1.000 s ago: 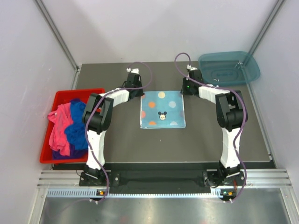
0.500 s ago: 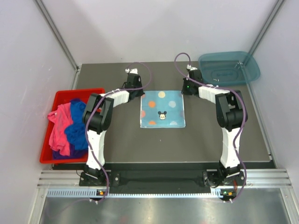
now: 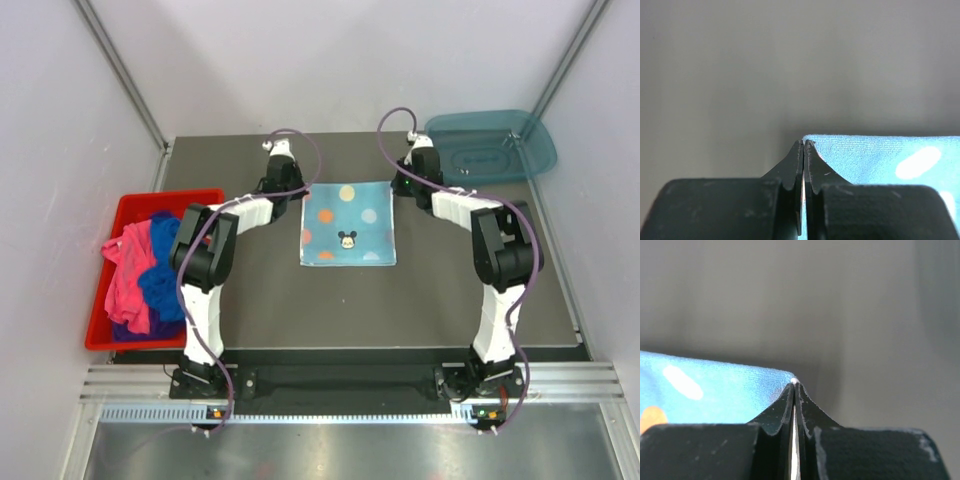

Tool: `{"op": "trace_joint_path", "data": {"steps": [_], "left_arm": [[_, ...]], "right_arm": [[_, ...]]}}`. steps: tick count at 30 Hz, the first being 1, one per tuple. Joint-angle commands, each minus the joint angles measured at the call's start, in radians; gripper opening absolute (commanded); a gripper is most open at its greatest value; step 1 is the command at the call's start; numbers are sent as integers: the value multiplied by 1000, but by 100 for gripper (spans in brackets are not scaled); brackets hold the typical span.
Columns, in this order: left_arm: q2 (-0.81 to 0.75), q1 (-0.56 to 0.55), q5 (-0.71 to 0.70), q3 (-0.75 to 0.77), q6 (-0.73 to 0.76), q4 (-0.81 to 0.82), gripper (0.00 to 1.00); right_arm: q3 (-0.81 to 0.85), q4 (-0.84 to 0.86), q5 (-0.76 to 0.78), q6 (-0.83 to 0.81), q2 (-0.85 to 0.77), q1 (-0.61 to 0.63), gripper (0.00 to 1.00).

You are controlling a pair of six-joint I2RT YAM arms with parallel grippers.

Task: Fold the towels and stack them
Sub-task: Fold the towel

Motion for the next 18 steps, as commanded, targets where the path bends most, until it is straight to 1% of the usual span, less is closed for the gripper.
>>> {"op": "trace_joint_path", "data": {"steps": [1, 5, 10, 18], "left_arm": [[-119, 1, 10, -72, -12, 137, 0], [-178, 1, 42, -155, -35, 157, 0], [-279, -3, 82, -303, -84, 200, 0], [-420, -32, 86, -507, -110, 230, 0]], "right_arm": [[-90, 153, 15, -7, -124, 12, 0], [-184, 190, 7, 16, -205, 15, 0], [-326, 237, -3, 50, -287, 30, 0], [-512, 262, 13, 91, -416, 62, 0]]}}
